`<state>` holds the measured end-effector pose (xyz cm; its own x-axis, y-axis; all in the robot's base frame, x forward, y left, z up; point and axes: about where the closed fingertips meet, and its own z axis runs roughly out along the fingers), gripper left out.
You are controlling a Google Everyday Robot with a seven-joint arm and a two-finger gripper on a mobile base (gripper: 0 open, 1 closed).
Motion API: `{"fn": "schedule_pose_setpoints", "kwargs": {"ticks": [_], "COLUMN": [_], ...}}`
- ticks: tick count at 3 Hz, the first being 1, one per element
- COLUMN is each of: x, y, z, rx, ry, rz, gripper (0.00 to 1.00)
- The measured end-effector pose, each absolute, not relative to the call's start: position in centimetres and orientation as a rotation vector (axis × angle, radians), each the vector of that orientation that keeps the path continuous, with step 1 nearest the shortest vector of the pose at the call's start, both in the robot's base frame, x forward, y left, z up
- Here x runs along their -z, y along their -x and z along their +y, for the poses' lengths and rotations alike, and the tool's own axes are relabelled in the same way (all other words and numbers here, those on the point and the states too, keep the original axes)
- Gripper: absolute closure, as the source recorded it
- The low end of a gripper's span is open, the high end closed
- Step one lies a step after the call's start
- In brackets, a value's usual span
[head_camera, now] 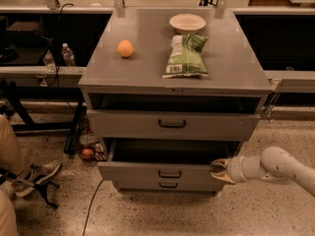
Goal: Open middle drawer
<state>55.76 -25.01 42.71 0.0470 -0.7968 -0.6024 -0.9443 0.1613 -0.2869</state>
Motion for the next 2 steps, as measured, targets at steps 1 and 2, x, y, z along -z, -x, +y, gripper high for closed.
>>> {"fn": "schedule_pose_setpoints", "kwargs": {"ticks": [1,2], "x": [-43.89,-43.89], "y": [-53.19,-53.20], "z": [-26.18,-26.17], "rx": [-0.278,-0.278], "ry": [1.633,1.633], "rz": [1.811,1.810], "gripper": [0.96,0.73]}}
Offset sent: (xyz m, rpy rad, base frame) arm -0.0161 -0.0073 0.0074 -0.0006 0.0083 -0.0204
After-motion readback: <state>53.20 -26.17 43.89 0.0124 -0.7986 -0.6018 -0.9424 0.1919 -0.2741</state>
